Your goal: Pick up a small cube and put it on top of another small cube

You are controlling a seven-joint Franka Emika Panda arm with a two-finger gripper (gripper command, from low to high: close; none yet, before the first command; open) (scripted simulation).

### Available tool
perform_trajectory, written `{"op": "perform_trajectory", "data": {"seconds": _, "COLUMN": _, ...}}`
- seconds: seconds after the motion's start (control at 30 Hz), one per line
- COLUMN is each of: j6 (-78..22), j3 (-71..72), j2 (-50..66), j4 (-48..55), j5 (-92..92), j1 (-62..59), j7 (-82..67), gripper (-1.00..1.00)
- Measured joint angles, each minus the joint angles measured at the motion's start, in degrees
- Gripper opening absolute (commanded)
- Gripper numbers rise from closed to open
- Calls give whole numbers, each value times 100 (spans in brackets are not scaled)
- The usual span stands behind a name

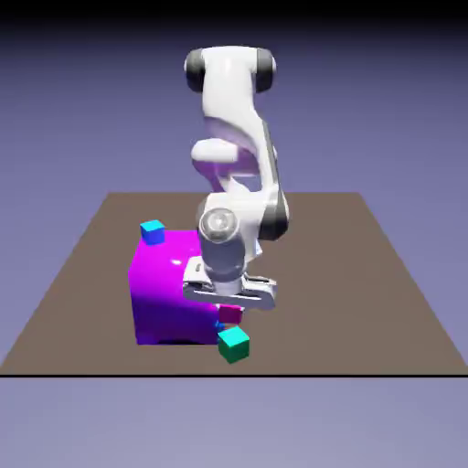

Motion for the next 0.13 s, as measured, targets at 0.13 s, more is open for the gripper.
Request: {"op": "perform_trajectory", "data": {"seconds": 0.13, "j6": -45, "j3": -1, "j2": -26, "j4": 18, "j5": -22, "j1": -1, "j7": 13, "gripper": 100}}
